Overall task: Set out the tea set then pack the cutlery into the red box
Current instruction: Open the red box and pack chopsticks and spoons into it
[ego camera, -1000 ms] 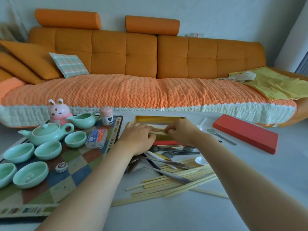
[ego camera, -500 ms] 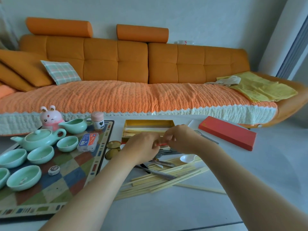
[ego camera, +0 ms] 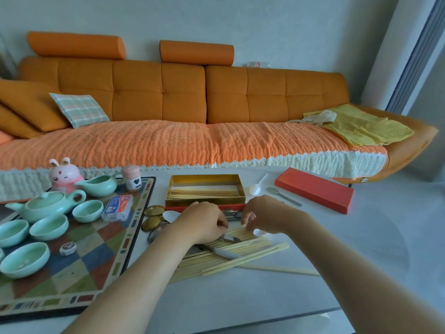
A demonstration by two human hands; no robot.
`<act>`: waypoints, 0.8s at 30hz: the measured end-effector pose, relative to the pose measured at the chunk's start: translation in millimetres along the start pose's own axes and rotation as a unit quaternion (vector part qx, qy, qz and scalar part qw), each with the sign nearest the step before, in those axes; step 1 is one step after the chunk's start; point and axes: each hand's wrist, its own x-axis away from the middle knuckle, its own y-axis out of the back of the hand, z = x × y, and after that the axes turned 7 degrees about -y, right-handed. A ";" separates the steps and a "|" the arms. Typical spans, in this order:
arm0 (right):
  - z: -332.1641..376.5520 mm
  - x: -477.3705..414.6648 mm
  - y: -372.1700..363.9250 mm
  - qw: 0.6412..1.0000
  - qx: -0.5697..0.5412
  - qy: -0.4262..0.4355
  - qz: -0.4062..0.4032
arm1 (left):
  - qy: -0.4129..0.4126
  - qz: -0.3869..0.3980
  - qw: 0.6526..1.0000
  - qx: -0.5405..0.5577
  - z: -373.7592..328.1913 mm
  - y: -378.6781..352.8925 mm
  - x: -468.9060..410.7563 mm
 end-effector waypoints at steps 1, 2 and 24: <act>-0.4 -1.0 -0.3 1.000 -0.003 0.001 0.000 | 0.006 0.003 1.000 0.009 0.1 -0.8 -1.1; -0.9 -1.8 -0.8 1.000 -0.005 0.001 0.001 | 0.012 0.006 1.000 0.023 0.1 -1.3 -1.5; -2.9 -34.3 5.4 0.967 -0.128 0.001 -0.220 | 0.069 -0.251 0.952 0.162 48.4 20.2 -4.9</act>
